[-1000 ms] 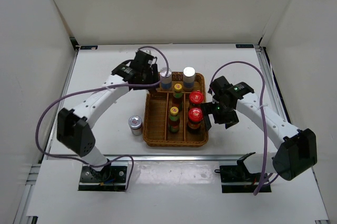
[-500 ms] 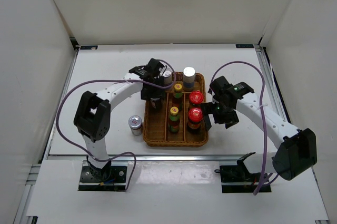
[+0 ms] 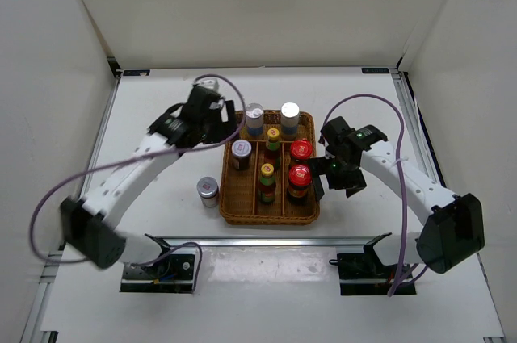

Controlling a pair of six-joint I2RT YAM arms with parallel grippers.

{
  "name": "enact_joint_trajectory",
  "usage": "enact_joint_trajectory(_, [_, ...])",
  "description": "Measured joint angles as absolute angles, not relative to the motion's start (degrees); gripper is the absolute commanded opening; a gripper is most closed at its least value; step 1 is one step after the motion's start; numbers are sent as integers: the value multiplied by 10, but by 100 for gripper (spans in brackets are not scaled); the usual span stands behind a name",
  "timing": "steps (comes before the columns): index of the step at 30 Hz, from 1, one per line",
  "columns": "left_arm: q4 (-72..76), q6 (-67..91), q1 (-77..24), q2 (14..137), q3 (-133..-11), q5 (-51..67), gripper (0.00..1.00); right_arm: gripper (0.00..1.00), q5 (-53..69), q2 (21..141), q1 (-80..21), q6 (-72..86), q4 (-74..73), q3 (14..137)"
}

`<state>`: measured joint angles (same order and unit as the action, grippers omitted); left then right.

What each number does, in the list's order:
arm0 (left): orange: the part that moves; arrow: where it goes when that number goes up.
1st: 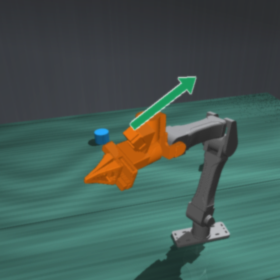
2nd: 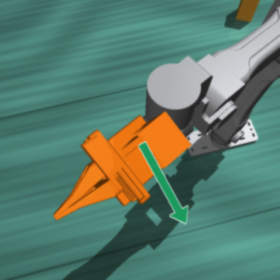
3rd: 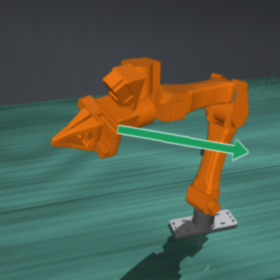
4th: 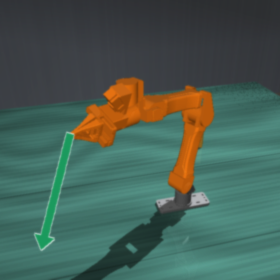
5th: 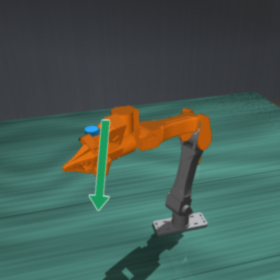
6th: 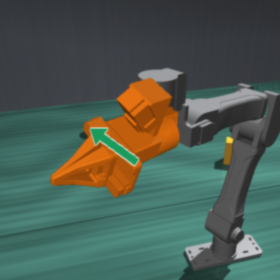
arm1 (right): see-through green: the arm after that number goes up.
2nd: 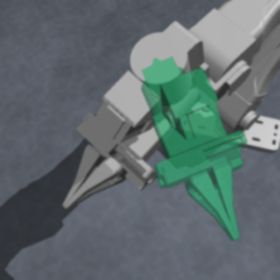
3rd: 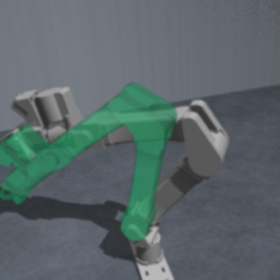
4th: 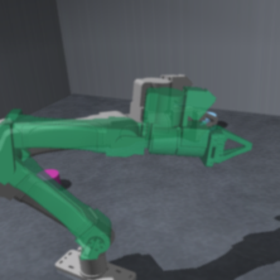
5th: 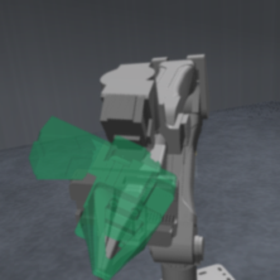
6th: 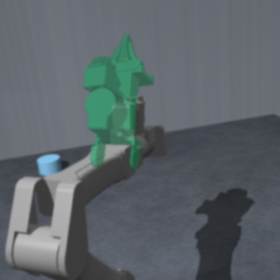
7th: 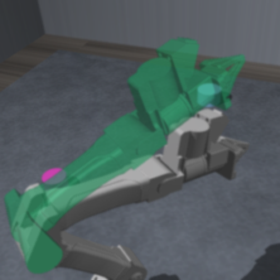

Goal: Organize the condiment bottles

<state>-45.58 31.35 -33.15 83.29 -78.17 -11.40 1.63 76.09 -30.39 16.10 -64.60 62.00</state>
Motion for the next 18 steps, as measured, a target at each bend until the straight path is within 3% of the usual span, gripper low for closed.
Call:
enact_joint_trajectory(7, [-450,322,-326,579,-587,-101,100,100,17,790,-304,161,-646,620])
enact_joint_trajectory(12, [-480,361,-321,570,-436,-59,100,100,20,812,-303,161,-646,620])
enact_joint_trajectory(18, [-473,372,-321,598,-417,-53,100,100,21,818,-302,161,-646,620])
